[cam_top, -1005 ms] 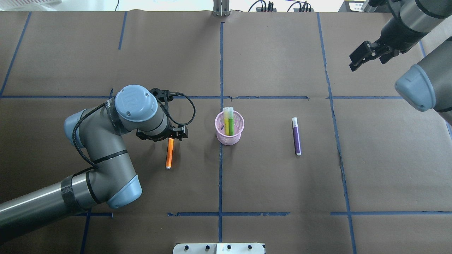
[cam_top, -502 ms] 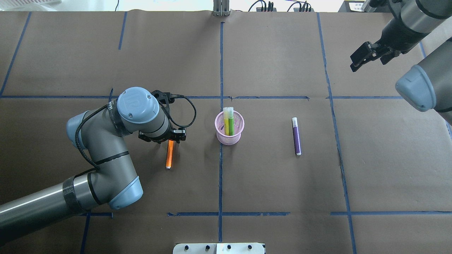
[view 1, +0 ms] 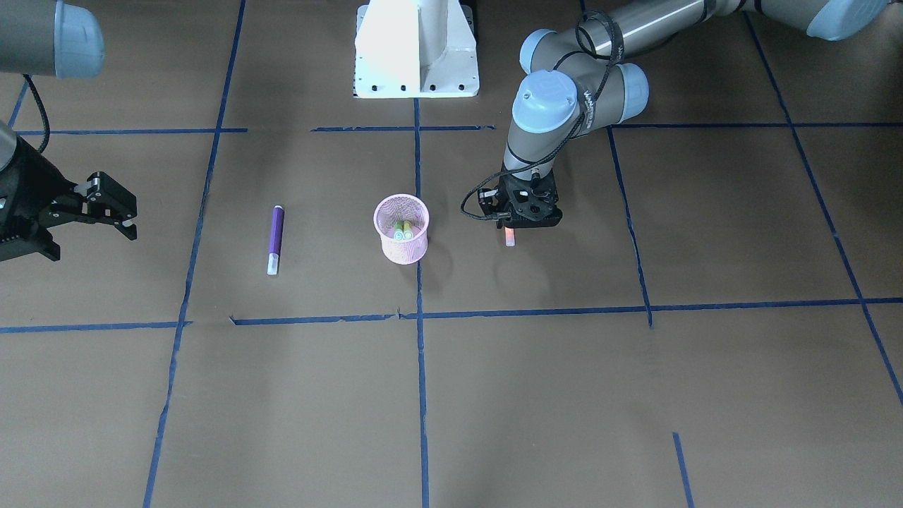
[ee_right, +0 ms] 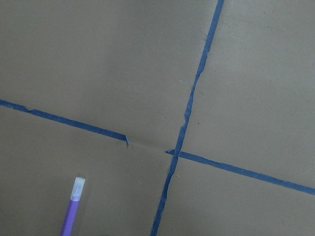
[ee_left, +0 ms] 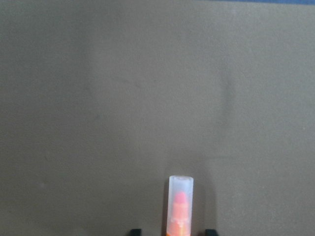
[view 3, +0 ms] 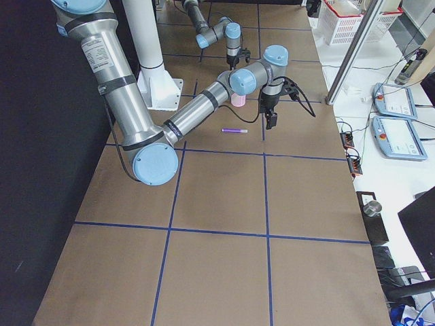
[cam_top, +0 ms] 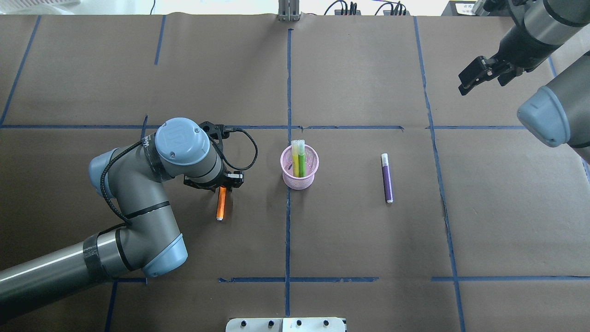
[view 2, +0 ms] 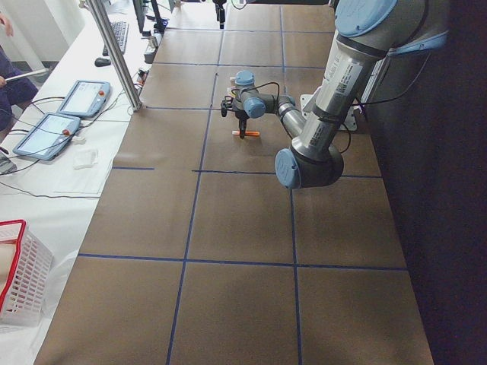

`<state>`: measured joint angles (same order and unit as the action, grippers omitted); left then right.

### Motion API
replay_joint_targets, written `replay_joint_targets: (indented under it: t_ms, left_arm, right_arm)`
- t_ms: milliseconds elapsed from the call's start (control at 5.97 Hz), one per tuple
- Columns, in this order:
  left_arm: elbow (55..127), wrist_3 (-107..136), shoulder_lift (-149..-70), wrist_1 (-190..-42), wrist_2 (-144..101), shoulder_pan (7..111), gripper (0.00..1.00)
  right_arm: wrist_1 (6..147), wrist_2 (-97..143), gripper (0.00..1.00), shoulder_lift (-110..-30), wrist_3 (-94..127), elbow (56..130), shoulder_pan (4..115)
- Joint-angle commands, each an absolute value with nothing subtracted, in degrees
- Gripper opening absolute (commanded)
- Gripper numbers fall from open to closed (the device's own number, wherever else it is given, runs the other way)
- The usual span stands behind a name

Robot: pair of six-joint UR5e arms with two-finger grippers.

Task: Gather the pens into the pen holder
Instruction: 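Close the left gripper on the orange marker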

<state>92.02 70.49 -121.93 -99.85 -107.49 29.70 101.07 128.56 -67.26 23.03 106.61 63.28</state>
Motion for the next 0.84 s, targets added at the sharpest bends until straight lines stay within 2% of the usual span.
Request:
replay_joint_targets:
  t_ms: [0,167,670]
  left_arm:
    - [92.11,70.4,-121.99,-99.84,-107.49,29.62,0.07]
    - [92.81,70.4,-122.08,-99.67,-107.49,29.62,0.0]
    - [97.62,82.35,-125.06,-99.67,-97.26,31.29,0.0]
  right_arm:
    - [101.07,128.58,1.0,-67.32,23.03,106.61,63.28]
    - [101.07,128.58,1.0,-67.32,23.11,106.7,63.28]
    - [100.81,128.32,1.0,-67.5,23.64,107.05,63.28]
